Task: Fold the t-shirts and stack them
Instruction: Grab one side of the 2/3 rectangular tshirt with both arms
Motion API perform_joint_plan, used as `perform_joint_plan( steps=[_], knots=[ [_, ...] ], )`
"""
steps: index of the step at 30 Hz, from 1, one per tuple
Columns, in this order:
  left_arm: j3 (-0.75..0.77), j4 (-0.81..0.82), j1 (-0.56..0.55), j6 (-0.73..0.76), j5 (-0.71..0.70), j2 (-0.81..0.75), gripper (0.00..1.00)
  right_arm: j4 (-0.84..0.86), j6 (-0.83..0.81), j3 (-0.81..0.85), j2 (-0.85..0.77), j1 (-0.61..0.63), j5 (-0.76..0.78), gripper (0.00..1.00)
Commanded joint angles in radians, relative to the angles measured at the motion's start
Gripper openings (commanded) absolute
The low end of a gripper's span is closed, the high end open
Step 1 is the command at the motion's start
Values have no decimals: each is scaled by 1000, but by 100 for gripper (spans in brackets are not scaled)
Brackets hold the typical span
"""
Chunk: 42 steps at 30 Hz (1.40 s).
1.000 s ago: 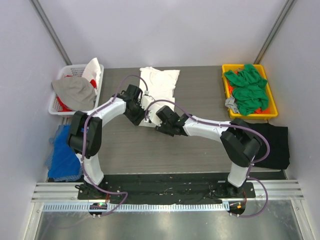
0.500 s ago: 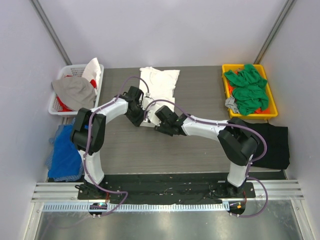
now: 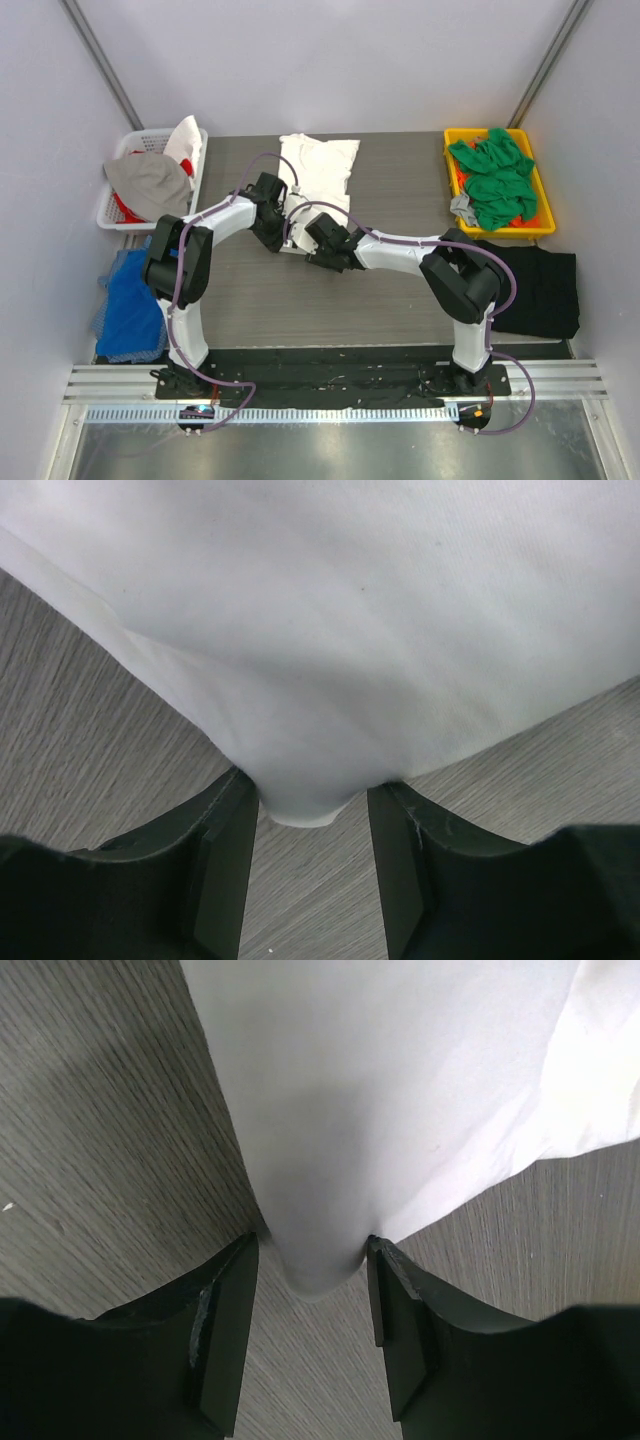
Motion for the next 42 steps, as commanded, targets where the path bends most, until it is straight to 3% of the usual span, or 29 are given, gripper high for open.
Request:
perform_joint_plan(
  steps=[1, 4, 7, 8, 10, 11, 16, 30, 36, 42],
  knots=[
    [11, 44, 12, 23, 2, 11, 50, 45, -17, 40, 10, -9, -8, 53],
    [12, 39, 12, 24, 11, 8, 47, 43, -19, 46, 26, -23, -21, 49],
    [15, 36, 12, 26, 19, 15, 41, 45, -23, 52, 39, -32, -21, 36],
    [17, 31, 12, 24, 24, 18, 34, 45, -23, 50, 42, -33, -21, 23],
    [18, 19, 12, 23, 39, 25, 27, 43, -22, 44, 38, -31, -19, 11],
    [20, 11, 12, 23, 44, 25, 19, 34, -20, 40, 33, -31, -21, 2],
    [0, -50, 9, 27, 53, -1, 0, -13, -1, 14, -26, -31, -51, 1],
    [-201, -203, -117, 55, -11, -245, 0, -182, 64, -166, -264, 102, -145, 1],
    [-310, -254, -186, 69, -27, -406, 0, -202, 85, -267, -410, 234, -148, 1],
    [-400, -343, -200, 104, -2, -595, 0, -253, 101, -272, -473, 288, -195, 1]
  ],
)
